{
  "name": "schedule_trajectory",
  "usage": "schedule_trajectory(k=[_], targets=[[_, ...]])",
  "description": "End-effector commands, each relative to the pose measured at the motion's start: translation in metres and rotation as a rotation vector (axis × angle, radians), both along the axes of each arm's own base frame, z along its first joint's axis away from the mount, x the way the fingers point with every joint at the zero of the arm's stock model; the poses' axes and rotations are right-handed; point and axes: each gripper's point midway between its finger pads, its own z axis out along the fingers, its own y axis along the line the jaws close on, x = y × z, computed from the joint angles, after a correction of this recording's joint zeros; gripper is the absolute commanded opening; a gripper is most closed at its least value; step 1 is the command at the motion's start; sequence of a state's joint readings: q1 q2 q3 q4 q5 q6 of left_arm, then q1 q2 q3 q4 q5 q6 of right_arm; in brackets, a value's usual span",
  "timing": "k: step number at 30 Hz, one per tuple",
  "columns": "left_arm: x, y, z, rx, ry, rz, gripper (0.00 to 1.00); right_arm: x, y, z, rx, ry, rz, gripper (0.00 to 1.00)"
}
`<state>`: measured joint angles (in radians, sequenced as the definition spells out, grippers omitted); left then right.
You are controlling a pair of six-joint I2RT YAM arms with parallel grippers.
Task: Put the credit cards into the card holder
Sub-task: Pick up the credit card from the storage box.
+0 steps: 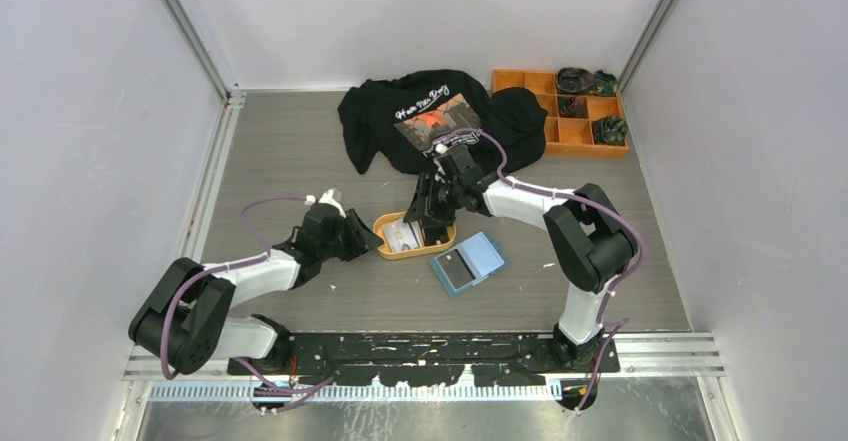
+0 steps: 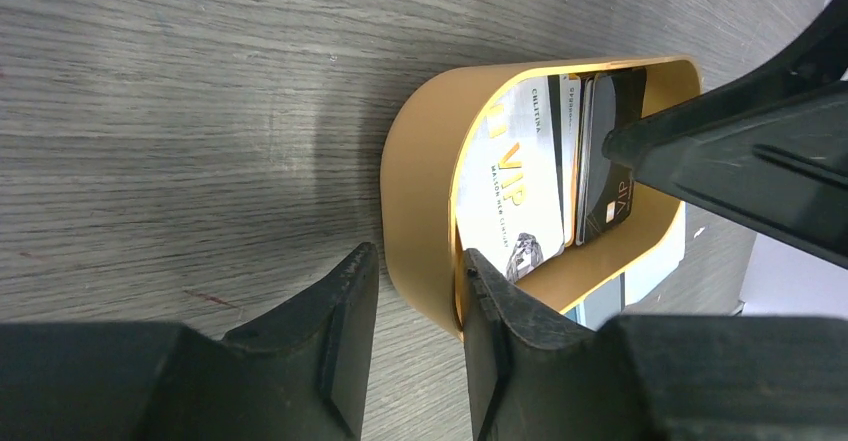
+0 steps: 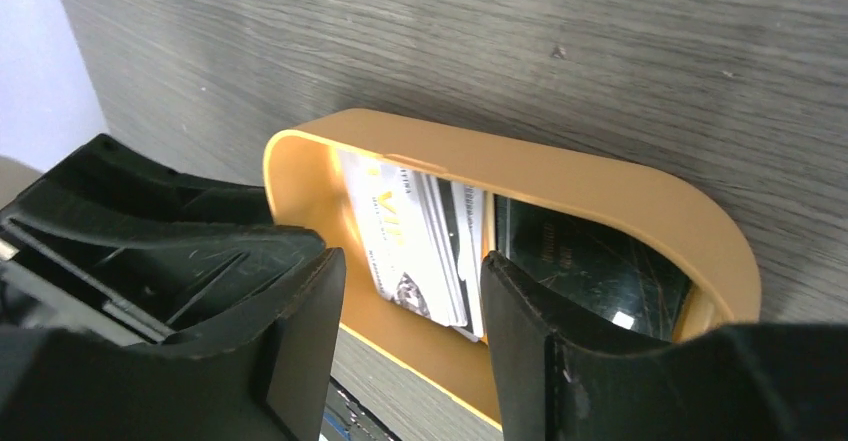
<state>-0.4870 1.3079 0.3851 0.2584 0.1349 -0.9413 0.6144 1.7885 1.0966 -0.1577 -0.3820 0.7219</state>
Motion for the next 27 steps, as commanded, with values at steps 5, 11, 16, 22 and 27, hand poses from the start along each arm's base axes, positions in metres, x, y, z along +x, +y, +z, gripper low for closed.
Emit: schedule_trajectory(k=[5, 11, 16, 22, 27], targets=[[0.011, -0.01, 0.016, -0.009, -0.067, 0.014, 0.31, 0.006, 0.013, 0.0, -0.002, -0.014, -0.013, 0.57], [0.009, -0.014, 0.017, -0.013, -0.07, 0.012, 0.27, -0.002, 0.014, -0.017, -0.076, -0.009, 0.022, 0.54], [0.007, -0.015, 0.018, -0.009, -0.072, 0.012, 0.22, 0.0, 0.004, -0.023, -0.213, -0.079, 0.06, 0.54], [0.006, -0.014, 0.018, -0.004, -0.074, 0.014, 0.18, -0.01, 0.009, -0.023, -0.211, -0.065, 0.114, 0.6], [0.005, -0.015, 0.017, -0.005, -0.073, 0.013, 0.13, -0.028, 0.027, -0.027, -0.098, 0.037, 0.151, 0.6]])
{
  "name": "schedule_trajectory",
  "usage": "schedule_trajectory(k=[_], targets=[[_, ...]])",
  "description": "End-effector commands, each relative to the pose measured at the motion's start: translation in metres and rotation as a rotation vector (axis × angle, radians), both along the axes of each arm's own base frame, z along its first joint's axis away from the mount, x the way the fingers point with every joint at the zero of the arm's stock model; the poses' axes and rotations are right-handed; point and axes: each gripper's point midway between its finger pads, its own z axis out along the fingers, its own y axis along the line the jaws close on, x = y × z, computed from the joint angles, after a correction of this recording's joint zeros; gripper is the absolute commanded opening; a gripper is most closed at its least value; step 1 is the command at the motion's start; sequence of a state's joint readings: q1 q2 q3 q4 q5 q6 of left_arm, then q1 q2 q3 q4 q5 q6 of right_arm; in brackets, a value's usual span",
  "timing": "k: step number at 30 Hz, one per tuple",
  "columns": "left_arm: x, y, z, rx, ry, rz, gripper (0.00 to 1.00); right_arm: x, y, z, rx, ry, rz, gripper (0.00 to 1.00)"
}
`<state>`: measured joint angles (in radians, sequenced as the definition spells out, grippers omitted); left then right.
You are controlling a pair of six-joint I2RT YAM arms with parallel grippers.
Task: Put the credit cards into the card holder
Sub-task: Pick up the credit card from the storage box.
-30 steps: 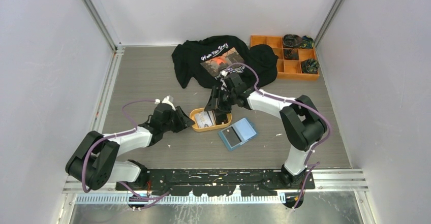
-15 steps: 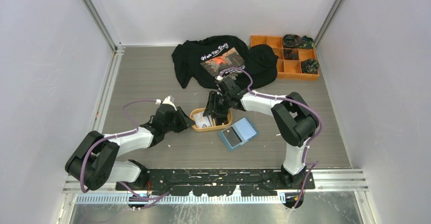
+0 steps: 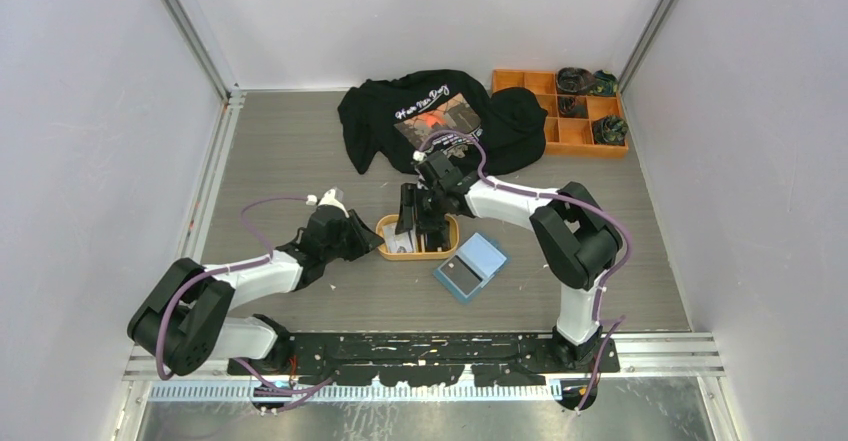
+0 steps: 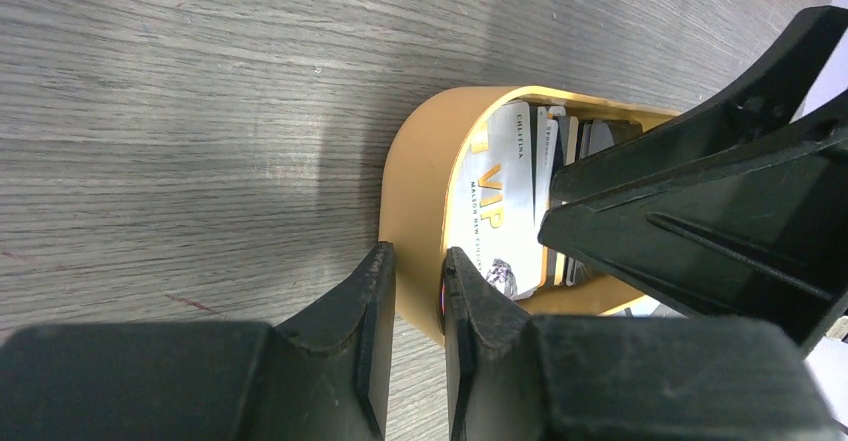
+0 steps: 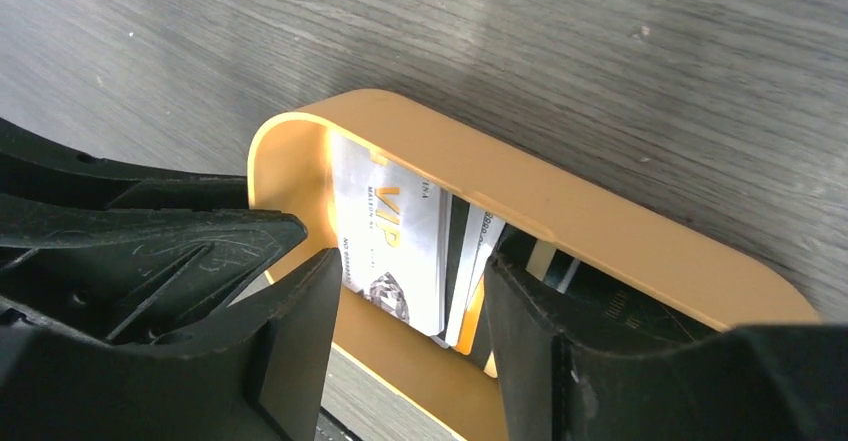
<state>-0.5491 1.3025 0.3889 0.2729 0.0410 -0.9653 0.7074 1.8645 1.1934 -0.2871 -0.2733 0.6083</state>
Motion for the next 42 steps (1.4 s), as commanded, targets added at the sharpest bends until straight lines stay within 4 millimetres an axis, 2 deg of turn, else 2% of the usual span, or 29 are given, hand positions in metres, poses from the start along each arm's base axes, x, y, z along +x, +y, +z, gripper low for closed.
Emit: schedule_trajectory(k=[1, 7, 11, 17, 23, 25, 30, 34, 42], targets=[[0.003, -0.008, 0.014, -0.029, -0.038, -0.015, 0.12, -0.017, 0.018, -0.003, 0.093, 0.106, 0.044, 0.6], [0.0, -0.008, 0.016, -0.036, -0.041, -0.002, 0.07, -0.023, 0.035, 0.018, 0.246, 0.157, 0.057, 0.58], [-0.001, -0.007, 0.017, -0.042, -0.043, 0.015, 0.02, -0.02, 0.037, 0.032, 0.339, 0.174, 0.037, 0.56], [-0.002, -0.008, 0.02, -0.044, -0.055, 0.039, 0.0, -0.01, 0.04, 0.052, 0.482, 0.2, 0.009, 0.55], [-0.003, -0.01, 0.019, -0.051, -0.054, 0.054, 0.0, -0.009, 0.041, 0.064, 0.542, 0.205, 0.012, 0.53], [-0.004, -0.012, 0.019, -0.052, -0.055, 0.055, 0.0, -0.009, 0.041, 0.063, 0.544, 0.208, 0.013, 0.53], [-0.004, -0.013, 0.019, -0.052, -0.061, 0.063, 0.0, -0.006, 0.038, 0.054, 0.499, 0.189, 0.002, 0.41], [-0.005, -0.013, 0.02, -0.051, -0.064, 0.063, 0.0, -0.006, 0.026, 0.03, 0.338, 0.176, -0.007, 0.4], [-0.005, -0.016, 0.021, -0.054, -0.068, 0.062, 0.0, -0.012, 0.028, 0.019, 0.28, 0.181, 0.021, 0.43]])
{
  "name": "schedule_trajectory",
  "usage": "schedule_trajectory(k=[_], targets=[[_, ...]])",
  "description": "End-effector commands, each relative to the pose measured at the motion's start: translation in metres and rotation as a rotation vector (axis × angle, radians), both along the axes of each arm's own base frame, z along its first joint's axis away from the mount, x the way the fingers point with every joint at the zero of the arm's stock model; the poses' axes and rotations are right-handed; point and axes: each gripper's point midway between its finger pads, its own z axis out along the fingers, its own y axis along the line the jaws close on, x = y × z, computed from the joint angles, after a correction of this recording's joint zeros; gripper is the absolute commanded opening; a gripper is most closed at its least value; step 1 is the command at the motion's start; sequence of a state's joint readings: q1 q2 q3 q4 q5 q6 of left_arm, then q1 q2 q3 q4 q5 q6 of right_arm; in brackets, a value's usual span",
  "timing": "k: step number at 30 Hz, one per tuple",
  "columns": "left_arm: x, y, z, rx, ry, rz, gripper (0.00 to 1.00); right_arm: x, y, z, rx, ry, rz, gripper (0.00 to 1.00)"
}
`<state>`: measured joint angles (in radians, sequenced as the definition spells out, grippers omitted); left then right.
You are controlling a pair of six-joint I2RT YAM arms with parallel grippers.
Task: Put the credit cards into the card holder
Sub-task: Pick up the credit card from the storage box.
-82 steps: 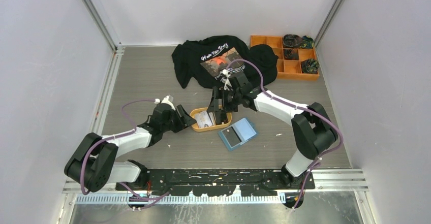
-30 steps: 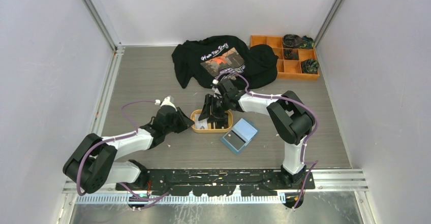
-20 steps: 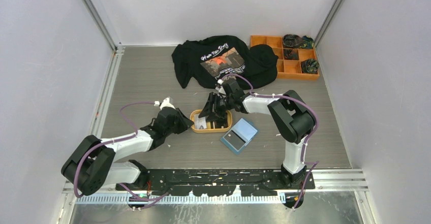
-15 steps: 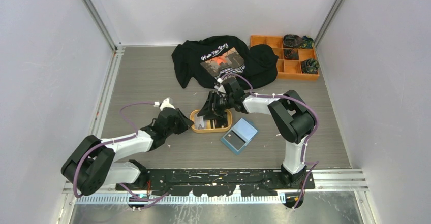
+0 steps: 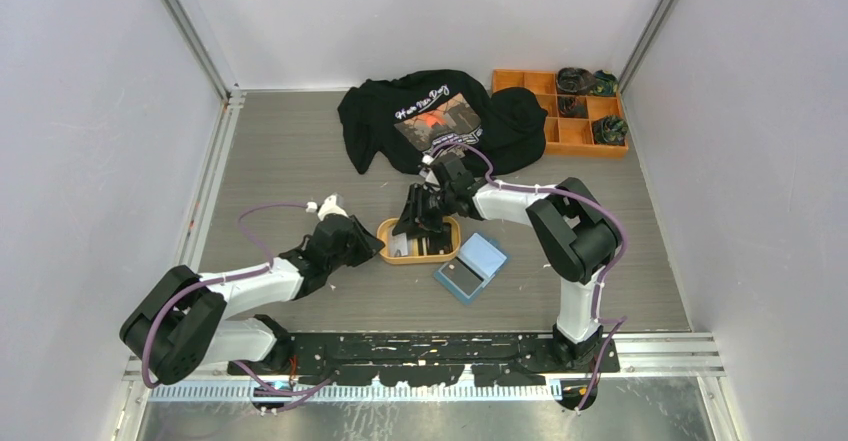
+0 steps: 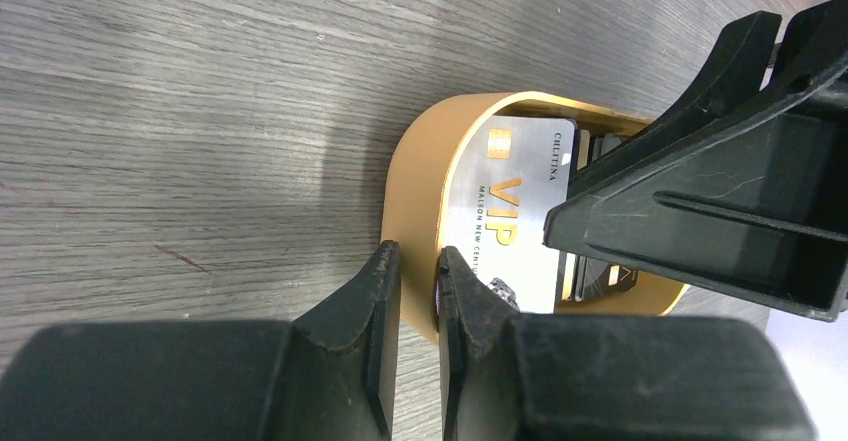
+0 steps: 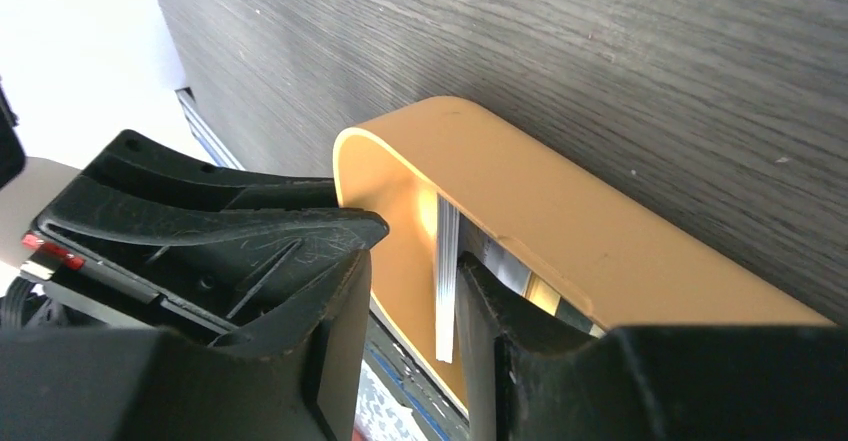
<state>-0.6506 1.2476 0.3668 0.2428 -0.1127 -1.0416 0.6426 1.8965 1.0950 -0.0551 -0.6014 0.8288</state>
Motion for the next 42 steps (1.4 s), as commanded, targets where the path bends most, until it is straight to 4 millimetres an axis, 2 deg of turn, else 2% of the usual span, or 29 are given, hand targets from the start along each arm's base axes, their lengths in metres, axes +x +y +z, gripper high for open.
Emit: schedule_trajectory(k=[1, 9, 16, 20, 24, 28, 30, 32, 38, 42], targets=[[0.004, -0.013, 0.019, -0.073, -0.05, -0.006, 0.0, 0.002, 0.009, 0.007, -0.017, -0.054, 0.039, 0.43], [0.004, -0.011, 0.018, -0.064, -0.058, 0.034, 0.0, -0.003, 0.014, -0.006, -0.029, -0.014, 0.043, 0.43], [0.001, -0.007, 0.02, -0.047, -0.069, 0.075, 0.0, 0.001, 0.014, 0.006, -0.016, -0.052, 0.046, 0.39], [0.0, -0.004, 0.024, -0.046, -0.079, 0.085, 0.0, 0.008, 0.006, 0.002, -0.067, -0.086, 0.043, 0.22], [-0.001, -0.001, 0.025, -0.036, -0.082, 0.093, 0.0, 0.008, 0.004, -0.002, -0.078, -0.07, 0.053, 0.14], [-0.002, 0.006, 0.021, -0.017, -0.068, 0.128, 0.0, 0.007, 0.006, 0.01, -0.012, -0.045, 0.069, 0.06], [-0.002, 0.009, 0.019, -0.01, -0.065, 0.139, 0.0, 0.008, 0.007, 0.018, 0.034, -0.037, 0.078, 0.06], [-0.002, 0.01, 0.019, -0.01, -0.067, 0.146, 0.0, 0.009, 0.005, 0.021, 0.059, -0.027, 0.086, 0.11], [-0.002, 0.008, 0.022, -0.014, -0.075, 0.13, 0.0, 0.007, 0.003, 0.017, 0.087, 0.017, 0.105, 0.29], [-0.002, 0.007, 0.026, -0.013, -0.086, 0.118, 0.0, 0.007, 0.002, 0.017, 0.096, 0.032, 0.11, 0.33]])
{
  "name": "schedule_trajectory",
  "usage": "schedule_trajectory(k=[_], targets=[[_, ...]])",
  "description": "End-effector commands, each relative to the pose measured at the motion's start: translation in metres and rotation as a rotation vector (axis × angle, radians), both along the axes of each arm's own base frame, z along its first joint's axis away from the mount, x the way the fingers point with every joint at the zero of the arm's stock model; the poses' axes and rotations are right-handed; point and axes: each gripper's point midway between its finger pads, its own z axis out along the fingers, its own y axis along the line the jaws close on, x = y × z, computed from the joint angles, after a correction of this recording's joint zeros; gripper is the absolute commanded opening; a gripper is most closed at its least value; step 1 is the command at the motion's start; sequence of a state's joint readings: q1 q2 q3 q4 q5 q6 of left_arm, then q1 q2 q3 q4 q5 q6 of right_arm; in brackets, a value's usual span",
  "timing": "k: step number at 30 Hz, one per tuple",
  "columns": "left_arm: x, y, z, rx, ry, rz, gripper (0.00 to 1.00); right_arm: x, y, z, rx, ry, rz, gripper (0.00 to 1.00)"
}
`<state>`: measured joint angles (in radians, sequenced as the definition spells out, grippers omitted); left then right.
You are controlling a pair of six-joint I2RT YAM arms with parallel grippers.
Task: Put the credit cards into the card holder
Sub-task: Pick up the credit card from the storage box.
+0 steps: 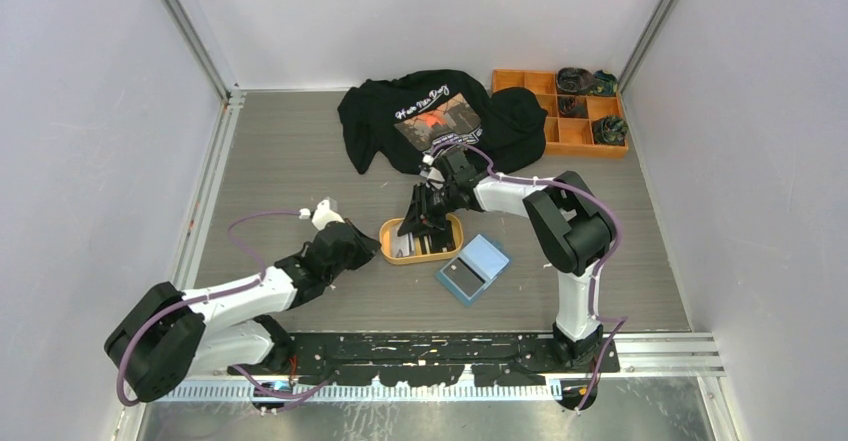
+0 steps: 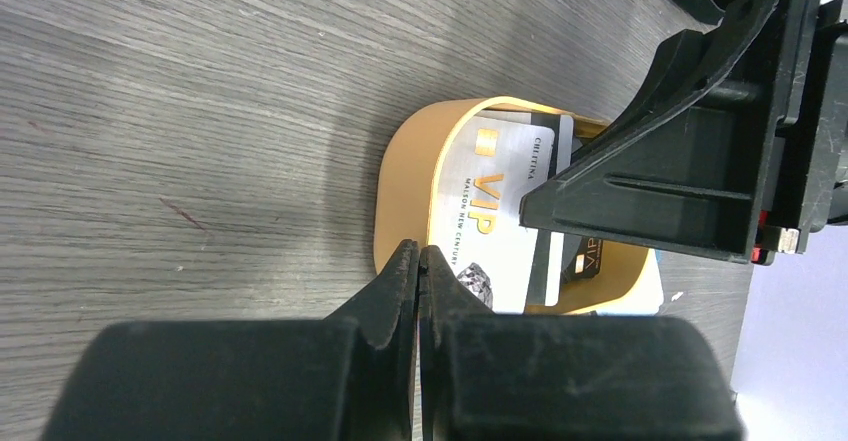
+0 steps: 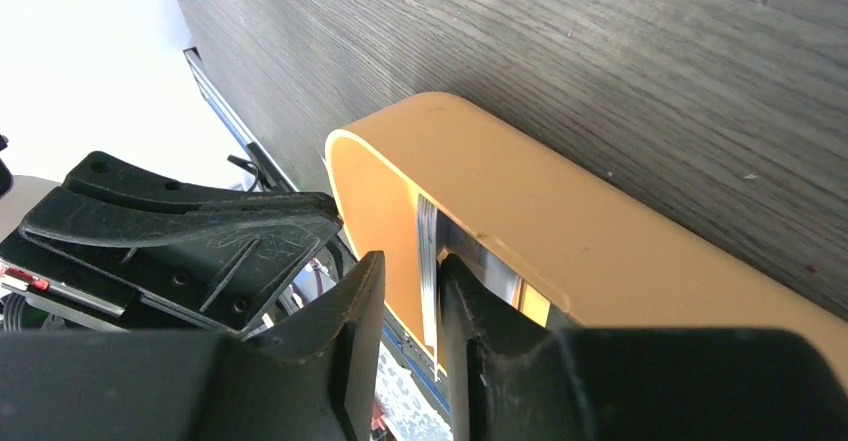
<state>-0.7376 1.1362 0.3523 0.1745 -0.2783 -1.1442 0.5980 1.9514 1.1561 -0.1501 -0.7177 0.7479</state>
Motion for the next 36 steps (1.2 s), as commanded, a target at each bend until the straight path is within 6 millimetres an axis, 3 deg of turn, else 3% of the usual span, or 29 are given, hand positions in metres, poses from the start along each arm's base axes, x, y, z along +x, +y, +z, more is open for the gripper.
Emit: schedule_trajectory(k=[1, 12, 24, 29, 36], targets=[[0.003, 0.004, 0.01, 0.007, -0.041, 0.011, 0.0, 0.008, 0.01, 0.02, 0.08, -0.028, 0.029, 0.33], [0.001, 0.005, 0.021, 0.006, -0.068, -0.008, 0.0, 0.02, -0.006, 0.025, 0.068, -0.039, -0.018, 0.32], [-0.003, -0.001, 0.026, -0.011, -0.095, -0.058, 0.0, 0.024, -0.017, 0.018, 0.033, -0.031, -0.044, 0.22], [-0.004, -0.001, 0.027, -0.015, -0.1, -0.067, 0.0, 0.026, -0.021, 0.016, 0.022, -0.03, -0.054, 0.11], [-0.006, -0.004, 0.03, -0.033, -0.113, -0.087, 0.0, 0.028, -0.029, 0.02, -0.015, -0.074, -0.052, 0.02]])
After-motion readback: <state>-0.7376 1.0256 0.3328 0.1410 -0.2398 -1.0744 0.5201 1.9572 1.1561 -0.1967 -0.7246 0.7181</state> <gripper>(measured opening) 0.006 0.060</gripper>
